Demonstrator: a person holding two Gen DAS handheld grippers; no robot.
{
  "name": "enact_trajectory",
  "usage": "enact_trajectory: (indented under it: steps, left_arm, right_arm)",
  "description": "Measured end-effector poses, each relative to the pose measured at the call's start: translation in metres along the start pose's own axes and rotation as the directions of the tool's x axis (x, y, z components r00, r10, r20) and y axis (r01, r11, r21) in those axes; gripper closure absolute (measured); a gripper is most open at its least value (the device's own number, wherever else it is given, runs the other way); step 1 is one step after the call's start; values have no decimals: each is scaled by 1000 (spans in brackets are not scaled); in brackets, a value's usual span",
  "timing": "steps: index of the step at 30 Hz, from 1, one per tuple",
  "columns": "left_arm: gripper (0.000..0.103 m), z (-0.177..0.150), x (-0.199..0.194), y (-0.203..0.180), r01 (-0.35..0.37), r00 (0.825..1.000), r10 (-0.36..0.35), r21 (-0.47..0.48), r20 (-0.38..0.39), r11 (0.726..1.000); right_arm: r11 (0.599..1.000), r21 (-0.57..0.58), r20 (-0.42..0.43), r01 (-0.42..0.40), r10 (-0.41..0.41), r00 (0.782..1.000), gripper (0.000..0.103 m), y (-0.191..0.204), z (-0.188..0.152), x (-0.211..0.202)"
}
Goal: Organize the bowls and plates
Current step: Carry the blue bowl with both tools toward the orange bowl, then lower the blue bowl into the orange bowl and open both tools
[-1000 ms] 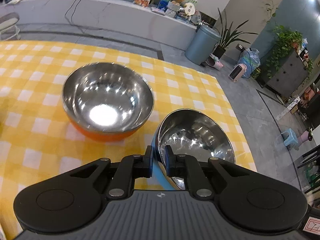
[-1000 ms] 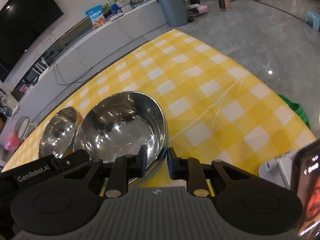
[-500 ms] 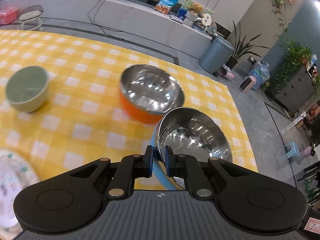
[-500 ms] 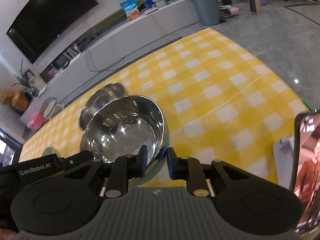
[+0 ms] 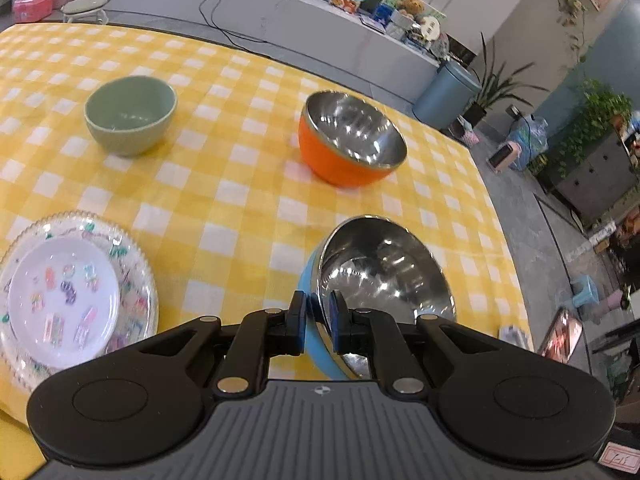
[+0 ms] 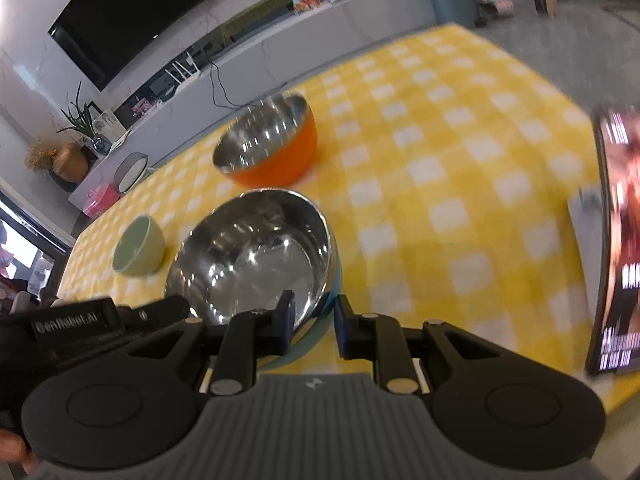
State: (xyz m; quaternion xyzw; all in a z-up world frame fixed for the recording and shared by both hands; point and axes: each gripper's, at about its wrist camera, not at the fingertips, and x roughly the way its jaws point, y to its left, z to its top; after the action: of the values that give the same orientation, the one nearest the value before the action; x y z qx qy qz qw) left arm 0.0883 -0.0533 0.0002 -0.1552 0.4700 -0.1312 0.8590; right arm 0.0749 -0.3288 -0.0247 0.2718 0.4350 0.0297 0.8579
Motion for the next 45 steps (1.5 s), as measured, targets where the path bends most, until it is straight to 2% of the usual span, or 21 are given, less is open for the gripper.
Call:
enact_trajectory:
  steps: [5,13,24,35,37,39,45]
  left_arm:
    - [90,-10,-3,3,-9,1000,9,-5,-11,1000]
    - [89,-15,-8,17,-15,1000,14,-32,-24,999]
    - [89,-17,-2,23,-43,998,41,-31,-42,999]
    - [88,-17,-5,24,-37,999,36,-34,-35,999]
    - [83,-17,-6,23,-33,999,32,-31,-28,999]
    - [77,-16,-8,22,-34,999,33,-16,-15,999]
    - [64,-13,-17,18,-7,999,6,32,52,999]
  right_arm:
    - [1000,5,21,-3,3,1000,84,2,-6,-9]
    - [999,-54,-18,3,-4,1000,84,10,-11,-2]
    - [995,-98,-22,3,-5,1000,84,17,-12,2]
    - [992,-123,-18,19,-21,1000,82,22,-14,1]
    - [992,-126,-15,23,-25,1000,81,22,-14,1]
    - [991,-129,-12,23,-24,1000,71,23,-14,1]
    - [991,-134,33,20,-16,999,53,24,-12,-5]
